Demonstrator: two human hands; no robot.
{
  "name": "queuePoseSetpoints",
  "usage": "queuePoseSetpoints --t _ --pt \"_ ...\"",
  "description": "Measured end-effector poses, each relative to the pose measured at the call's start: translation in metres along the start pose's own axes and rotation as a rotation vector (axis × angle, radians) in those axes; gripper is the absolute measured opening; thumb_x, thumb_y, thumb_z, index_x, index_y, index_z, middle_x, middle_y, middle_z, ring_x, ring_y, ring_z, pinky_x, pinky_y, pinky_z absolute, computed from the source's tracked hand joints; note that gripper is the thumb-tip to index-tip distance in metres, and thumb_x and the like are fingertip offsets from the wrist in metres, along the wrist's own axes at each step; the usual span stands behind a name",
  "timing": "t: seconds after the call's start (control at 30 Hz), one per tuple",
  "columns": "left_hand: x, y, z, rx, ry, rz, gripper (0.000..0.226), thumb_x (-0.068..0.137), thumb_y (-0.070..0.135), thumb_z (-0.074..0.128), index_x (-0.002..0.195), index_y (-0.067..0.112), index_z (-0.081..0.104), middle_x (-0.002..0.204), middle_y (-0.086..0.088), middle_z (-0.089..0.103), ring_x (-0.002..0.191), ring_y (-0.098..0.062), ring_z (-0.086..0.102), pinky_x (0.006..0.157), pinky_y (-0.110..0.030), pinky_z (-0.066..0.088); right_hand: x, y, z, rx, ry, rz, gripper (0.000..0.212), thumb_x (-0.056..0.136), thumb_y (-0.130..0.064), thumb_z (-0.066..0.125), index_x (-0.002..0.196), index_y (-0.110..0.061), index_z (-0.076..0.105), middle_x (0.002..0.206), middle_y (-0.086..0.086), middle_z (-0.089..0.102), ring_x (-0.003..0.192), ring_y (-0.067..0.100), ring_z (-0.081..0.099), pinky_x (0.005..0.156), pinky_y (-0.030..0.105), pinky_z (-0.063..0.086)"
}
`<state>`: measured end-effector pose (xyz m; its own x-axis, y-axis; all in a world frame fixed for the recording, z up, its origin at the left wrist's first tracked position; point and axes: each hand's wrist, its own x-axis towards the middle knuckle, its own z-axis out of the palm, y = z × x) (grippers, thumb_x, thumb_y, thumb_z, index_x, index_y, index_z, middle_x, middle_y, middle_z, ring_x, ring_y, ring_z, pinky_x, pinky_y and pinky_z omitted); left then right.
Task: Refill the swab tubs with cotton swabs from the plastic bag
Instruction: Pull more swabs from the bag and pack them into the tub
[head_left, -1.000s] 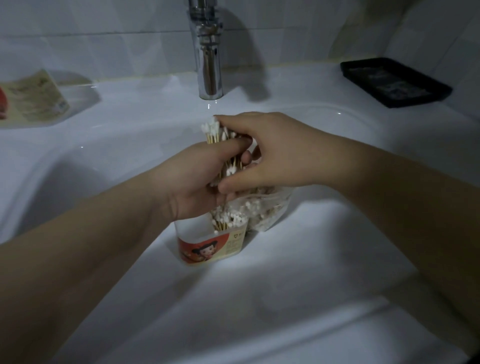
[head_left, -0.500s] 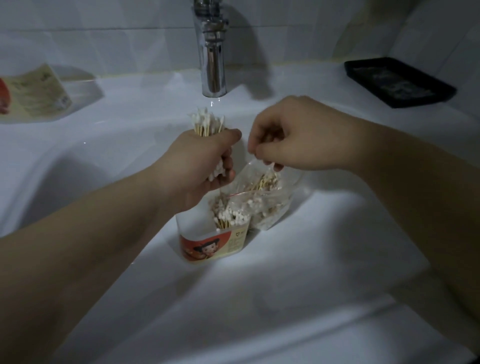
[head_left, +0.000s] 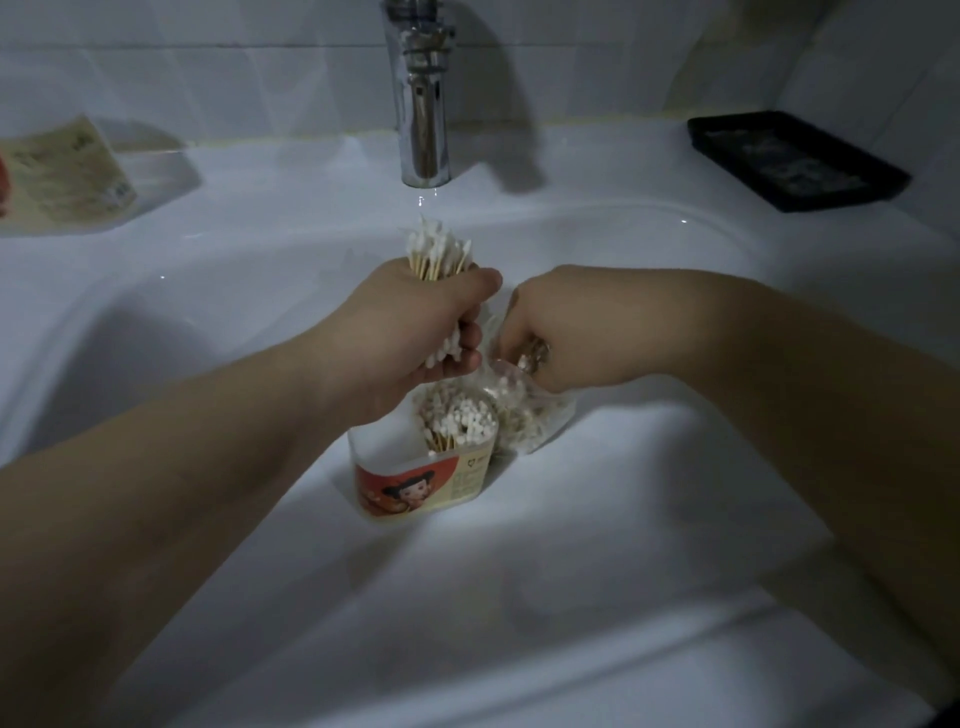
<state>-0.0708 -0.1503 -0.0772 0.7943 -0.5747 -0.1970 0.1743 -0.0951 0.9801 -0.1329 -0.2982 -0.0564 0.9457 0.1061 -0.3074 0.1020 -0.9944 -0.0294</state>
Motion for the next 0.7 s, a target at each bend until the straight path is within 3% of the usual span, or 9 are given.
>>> queuePoseSetpoints --t 0.07,0.13,0.2,0.3,0.4,0.47,0.57,0.7 --pt "-0.001 -0.001 0.001 0.04 -0.024 -0.002 0.017 0.097 0.02 0.067 0.081 0.015 0.06 0.061 0.001 0.055 0.055 -0.012 0.055 0.056 -0.025 0.053 0.0 -0.001 -0.002 -0.005 0.04 0.002 0.016 0.087 -0.023 0.062 0.09 -0.036 0.071 0.075 -0.012 0.062 0.068 0.008 0.057 0.069 0.027 0.051" --pt "-0.002 -0.002 0.001 0.088 -0.054 -0.005 0.02 0.097 0.02 0.066 0.078 0.013 0.063 0.064 -0.002 0.06 0.058 -0.014 0.058 0.057 -0.026 0.053 -0.001 -0.001 -0.005 0.001 0.091 0.005 0.021 0.09 -0.022 0.062 0.073 -0.034 0.06 0.062 -0.013 0.054 0.058 0.004 0.049 0.057 0.02 0.039" --pt "-0.003 -0.001 0.001 0.135 -0.093 0.003 0.017 0.098 0.02 0.063 0.086 0.009 0.069 0.072 -0.005 0.066 0.061 -0.015 0.059 0.056 -0.025 0.052 -0.001 0.003 -0.005 0.005 0.135 0.019 0.025 0.093 -0.022 0.062 0.068 -0.027 0.062 0.059 -0.008 0.052 0.055 0.005 0.047 0.053 0.023 0.034" --pt "-0.003 0.0 0.0 0.207 -0.067 0.011 0.015 0.098 0.02 0.063 0.095 0.008 0.071 0.082 -0.005 0.074 0.064 -0.014 0.063 0.055 -0.024 0.053 -0.003 0.009 -0.009 0.043 0.185 0.045 0.025 0.094 -0.019 0.06 0.071 -0.028 0.065 0.06 -0.01 0.053 0.059 0.011 0.051 0.052 0.023 0.032" --pt "-0.001 -0.001 -0.003 0.276 -0.013 0.003 0.011 0.097 0.024 0.066 0.095 0.013 0.068 0.076 0.001 0.075 0.061 -0.011 0.066 0.052 -0.023 0.054 -0.008 0.014 -0.014 0.095 0.219 0.051 0.018 0.096 -0.026 0.064 0.102 -0.035 0.078 0.073 -0.021 0.06 0.072 0.005 0.056 0.059 0.008 0.033" --pt "-0.001 -0.002 -0.003 0.333 -0.006 0.001 0.011 0.096 0.025 0.067 0.094 0.014 0.067 0.067 0.005 0.073 0.056 -0.008 0.065 0.05 -0.021 0.053 -0.011 0.018 -0.016 0.123 0.224 0.058 0.021 0.096 -0.029 0.065 0.111 -0.035 0.078 0.076 -0.025 0.061 0.074 0.001 0.056 0.063 0.004 0.033" --pt "0.0 -0.002 -0.003 0.428 -0.013 0.001 0.013 0.094 0.024 0.069 0.086 0.015 0.066 0.058 0.005 0.069 0.051 -0.007 0.063 0.049 -0.022 0.053 -0.013 0.02 -0.019 0.169 0.231 0.076 0.02 0.093 -0.03 0.069 0.109 -0.037 0.078 0.072 -0.028 0.056 0.074 -0.005 0.057 0.063 0.007 0.036" --pt "-0.003 -0.003 -0.003 0.55 -0.065 -0.014 0.018 0.094 0.019 0.068 0.077 0.014 0.064 0.053 0.004 0.066 0.045 -0.007 0.059 0.045 -0.02 0.049 -0.014 0.023 -0.02 0.216 0.268 0.108 0.023 0.09 -0.022 0.07 0.103 -0.038 0.08 0.072 -0.019 0.068 0.074 0.001 0.065 0.066 0.016 0.048"
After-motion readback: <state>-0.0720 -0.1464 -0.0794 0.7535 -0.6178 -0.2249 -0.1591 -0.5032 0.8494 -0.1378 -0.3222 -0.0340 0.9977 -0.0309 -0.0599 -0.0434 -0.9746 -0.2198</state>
